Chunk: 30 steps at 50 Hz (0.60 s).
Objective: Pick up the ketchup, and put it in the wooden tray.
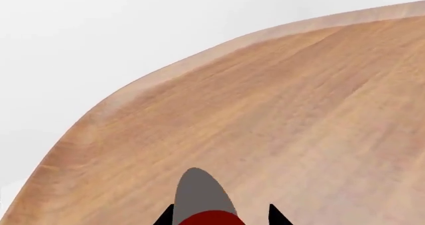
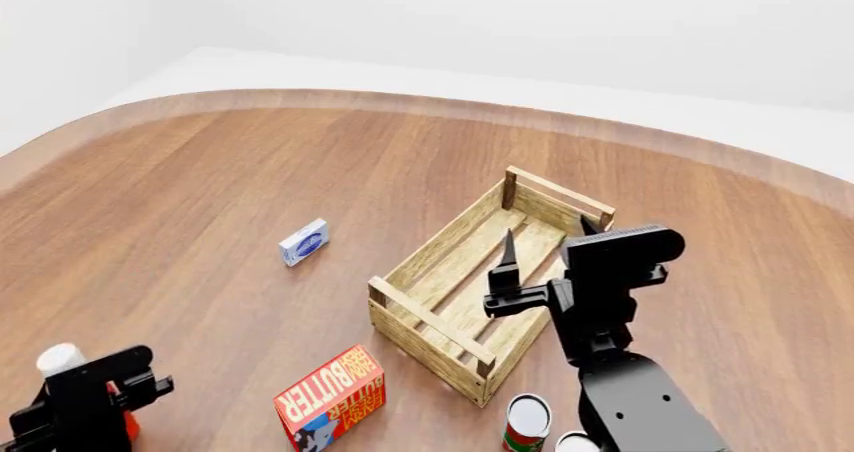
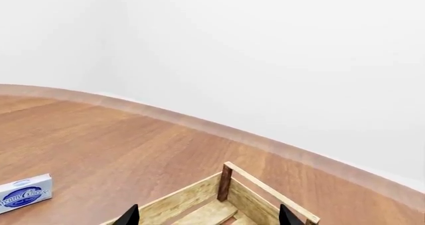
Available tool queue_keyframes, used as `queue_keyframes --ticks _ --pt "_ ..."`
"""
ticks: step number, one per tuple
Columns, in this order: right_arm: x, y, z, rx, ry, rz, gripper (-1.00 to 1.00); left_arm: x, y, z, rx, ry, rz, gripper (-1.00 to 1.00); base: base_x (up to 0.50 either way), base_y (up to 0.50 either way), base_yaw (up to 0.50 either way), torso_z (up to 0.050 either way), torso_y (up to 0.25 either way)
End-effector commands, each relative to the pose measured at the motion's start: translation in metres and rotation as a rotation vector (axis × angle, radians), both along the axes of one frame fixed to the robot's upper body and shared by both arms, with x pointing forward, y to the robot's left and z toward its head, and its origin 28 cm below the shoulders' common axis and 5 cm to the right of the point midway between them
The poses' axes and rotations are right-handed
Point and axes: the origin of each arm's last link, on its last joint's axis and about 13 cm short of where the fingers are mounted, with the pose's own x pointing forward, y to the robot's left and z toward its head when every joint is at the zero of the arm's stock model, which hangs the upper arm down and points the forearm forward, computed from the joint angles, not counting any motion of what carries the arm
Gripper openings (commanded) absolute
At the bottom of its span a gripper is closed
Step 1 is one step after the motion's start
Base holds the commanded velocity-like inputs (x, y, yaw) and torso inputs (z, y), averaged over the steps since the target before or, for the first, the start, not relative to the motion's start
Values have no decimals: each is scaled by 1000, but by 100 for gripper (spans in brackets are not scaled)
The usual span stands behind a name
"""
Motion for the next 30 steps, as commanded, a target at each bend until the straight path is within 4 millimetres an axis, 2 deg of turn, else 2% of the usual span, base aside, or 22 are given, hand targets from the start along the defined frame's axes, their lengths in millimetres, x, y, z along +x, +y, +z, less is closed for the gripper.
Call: queue_keyframes --ticks 1,5,9,17,22,30 --pt "0 -1 -1 4 1 -3 100 3 2 0 -13 -20 7 -100 0 0 0 0 0" --pt "0 -1 0 5 1 -4 100 4 1 8 9 -54 -13 -100 0 0 0 0 0" --pt "1 -1 0 6 -2 -3 100 8 -3 26 37 -94 -66 -100 0 0 0 0 0" --pt "1 0 5 18 -20 0 100 26 -19 84 100 -214 -230 -100 0 0 0 0 0" --pt "2 -1 8 25 -32 1 100 41 -33 111 116 -252 -338 -100 0 0 0 0 0" --pt "5 -4 15 33 -47 -11 100 65 -52 135 90 -262 -439 -100 0 0 0 0 0"
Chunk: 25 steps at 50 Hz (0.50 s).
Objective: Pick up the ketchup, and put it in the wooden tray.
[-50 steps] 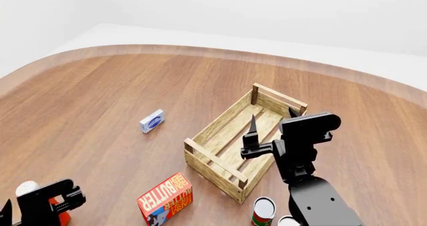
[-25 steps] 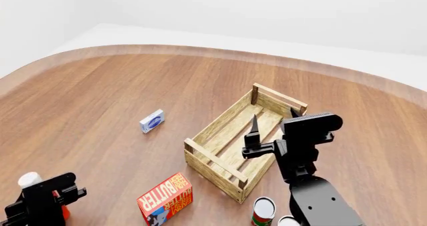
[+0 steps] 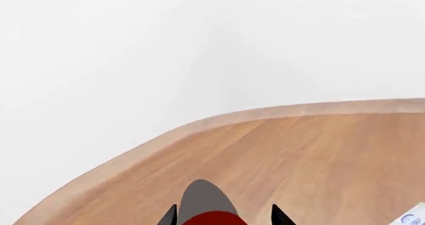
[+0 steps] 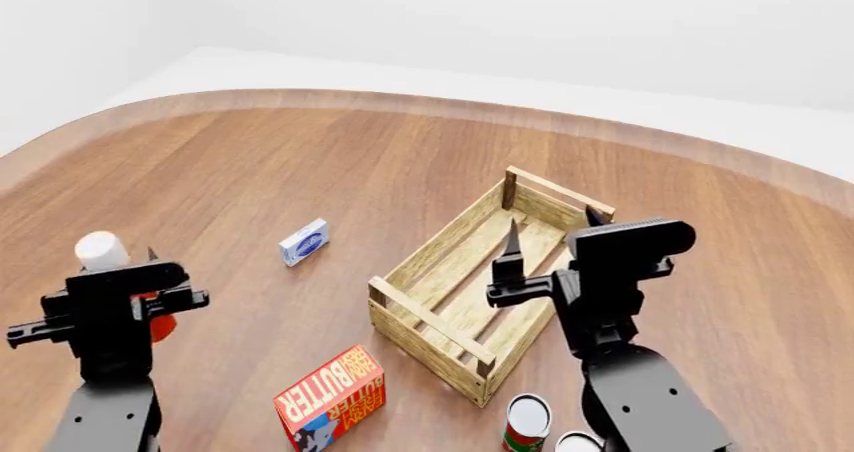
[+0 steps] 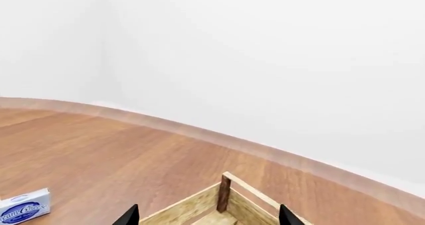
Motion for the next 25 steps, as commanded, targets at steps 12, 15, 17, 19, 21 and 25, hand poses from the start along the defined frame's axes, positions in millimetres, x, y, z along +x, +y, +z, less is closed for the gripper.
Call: queue_keyframes --ticks 12,15,17,19,21,25 --pt "3 -12 19 14 -38 -54 100 71 -58 70 -22 -32 -327 -100 0 0 0 0 1" --pt "3 -15 21 13 -39 -68 100 82 -69 77 -29 -35 -376 -100 0 0 0 0 0" --pt "2 -17 23 11 -40 -75 100 88 -75 82 -35 -37 -404 -100 0 0 0 0 0" --pt "1 -19 25 11 -41 -83 100 94 -82 87 -38 -40 -430 -100 0 0 0 0 0" --pt "0 -21 26 10 -42 -92 100 99 -88 92 -41 -42 -452 -100 0 0 0 0 0" --pt "-3 -27 28 10 -42 -119 100 111 -104 99 -41 -37 -505 -100 0 0 0 0 0"
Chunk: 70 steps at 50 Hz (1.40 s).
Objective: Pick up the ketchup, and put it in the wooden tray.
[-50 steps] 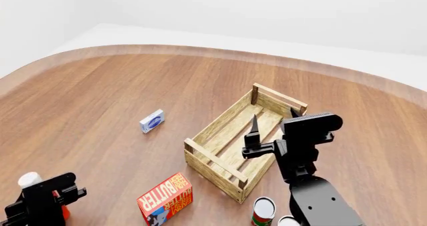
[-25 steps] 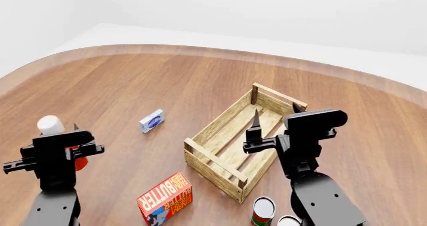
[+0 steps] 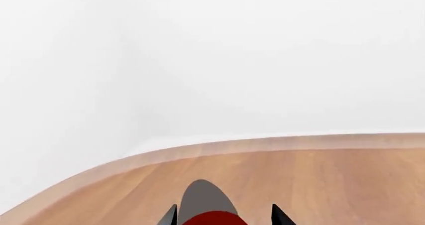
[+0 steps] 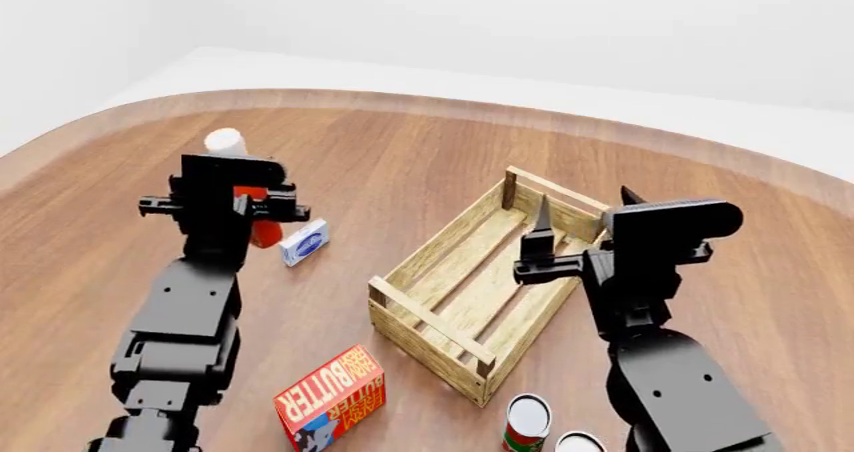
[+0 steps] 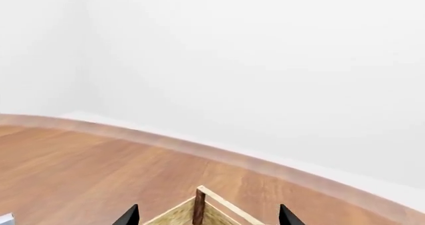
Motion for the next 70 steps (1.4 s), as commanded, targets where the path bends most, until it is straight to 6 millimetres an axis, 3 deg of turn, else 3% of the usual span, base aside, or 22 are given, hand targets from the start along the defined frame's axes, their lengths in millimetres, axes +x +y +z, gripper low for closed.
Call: queue_keyframes --ticks 1,10,23,32,56,70 --pt "-6 -13 7 1 -7 -56 100 33 -40 32 -13 -15 -160 -100 0 0 0 0 0" --pt "-13 -25 4 7 2 -113 100 48 -71 31 -3 13 -260 -100 0 0 0 0 1" --pt "-29 -50 1 22 11 -207 100 47 -105 36 3 55 -374 -100 0 0 0 0 0" --pt "-34 -57 -2 30 20 -249 100 44 -124 46 -1 34 -443 -100 0 0 0 0 1" --pt "-43 -55 -5 45 21 -307 100 34 -149 45 33 16 -521 -100 0 0 0 0 -31" --pt "-43 -54 -5 47 20 -328 100 32 -158 55 61 -21 -558 -100 0 0 0 0 -107"
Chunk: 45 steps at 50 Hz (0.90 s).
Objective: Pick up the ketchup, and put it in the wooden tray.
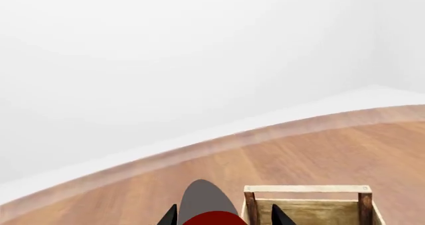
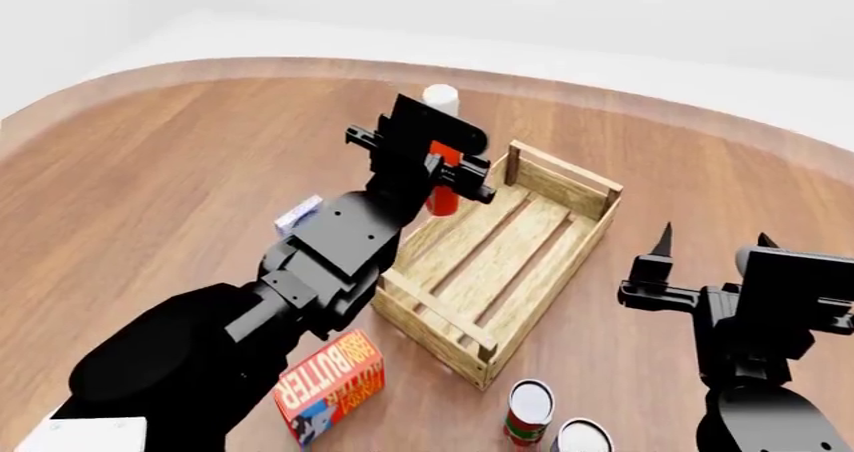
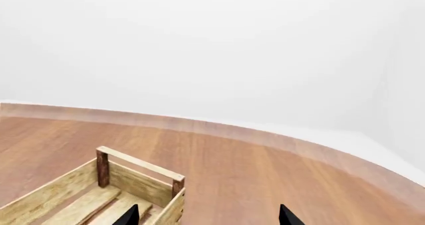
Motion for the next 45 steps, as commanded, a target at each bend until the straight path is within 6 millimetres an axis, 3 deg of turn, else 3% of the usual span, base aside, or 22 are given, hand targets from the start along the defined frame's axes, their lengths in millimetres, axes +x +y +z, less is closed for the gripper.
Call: queue_keyframes --ticks 1,16,45 --pt "-1 0 0 3 0 -21 100 -1 -8 10 -6 -29 -37 -100 0 0 0 0 -107" --pt "-1 0 0 8 -2 -35 100 1 -10 25 -9 -45 -27 -100 -1 0 0 0 -108" --pt "-1 0 0 13 -8 -54 100 0 -15 34 -48 -17 -21 -100 -1 0 0 0 -119"
